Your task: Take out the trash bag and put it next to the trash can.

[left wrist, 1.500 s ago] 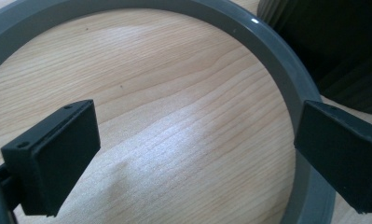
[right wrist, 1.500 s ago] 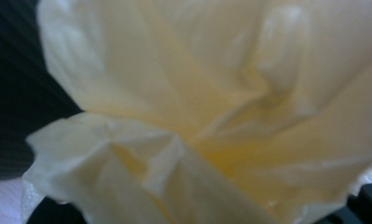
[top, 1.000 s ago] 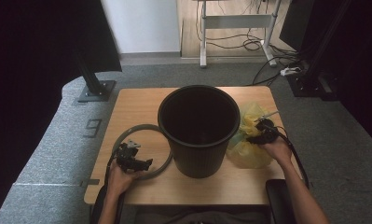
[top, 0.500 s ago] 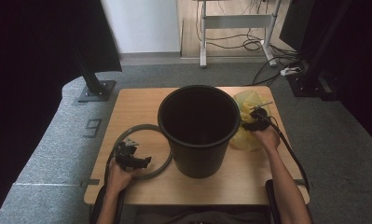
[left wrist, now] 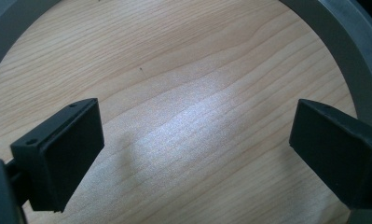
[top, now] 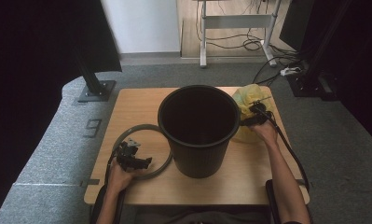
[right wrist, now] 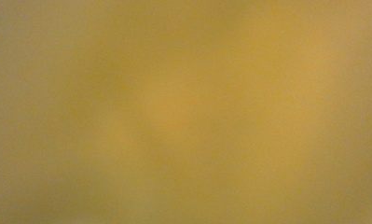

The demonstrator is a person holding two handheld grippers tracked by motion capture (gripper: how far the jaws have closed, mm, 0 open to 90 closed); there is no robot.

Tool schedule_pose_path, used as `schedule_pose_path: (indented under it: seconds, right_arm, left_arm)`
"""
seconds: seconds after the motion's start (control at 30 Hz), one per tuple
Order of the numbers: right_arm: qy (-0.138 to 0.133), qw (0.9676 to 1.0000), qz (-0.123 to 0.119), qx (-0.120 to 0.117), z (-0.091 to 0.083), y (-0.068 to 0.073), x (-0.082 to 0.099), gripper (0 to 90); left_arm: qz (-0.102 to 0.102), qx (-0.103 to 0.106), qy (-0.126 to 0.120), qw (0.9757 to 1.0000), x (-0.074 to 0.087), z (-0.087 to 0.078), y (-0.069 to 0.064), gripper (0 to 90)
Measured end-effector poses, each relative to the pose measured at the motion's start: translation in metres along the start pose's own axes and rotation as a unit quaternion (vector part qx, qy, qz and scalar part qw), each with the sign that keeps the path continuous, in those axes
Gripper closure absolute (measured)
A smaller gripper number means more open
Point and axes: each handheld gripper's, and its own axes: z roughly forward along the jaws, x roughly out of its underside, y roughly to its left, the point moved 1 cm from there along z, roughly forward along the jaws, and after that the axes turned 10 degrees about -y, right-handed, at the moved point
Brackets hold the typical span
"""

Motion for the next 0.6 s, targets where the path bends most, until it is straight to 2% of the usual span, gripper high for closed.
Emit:
schedule_pose_path:
  seconds: [0.17, 0.47, 0.53, 0.6]
  right_arm:
    - [-0.013, 0.9997, -0.020, 0.004, -0.022, 0.004, -0.006, 0.0]
    - [-0.047, 0.9983, -0.023, -0.023, -0.063, 0.010, -0.016, 0.0]
    - [-0.046, 0.9985, -0.023, -0.018, -0.072, 0.011, -0.014, 2.0]
    - [-0.039, 0.9988, -0.029, -0.011, -0.078, 0.010, -0.011, 9.1]
  left_arm:
    - [0.004, -0.004, 0.001, 1.0000, 0.000, 0.000, -0.001, 1.7]
    - [0.002, -0.008, -0.005, 1.0000, 0.000, -0.001, -0.001, 0.5]
    - [0.003, -0.009, -0.004, 0.9999, 0.000, -0.001, -0.002, 0.6]
    - [0.004, -0.009, -0.004, 0.9999, 0.000, -0.001, -0.002, 0.6]
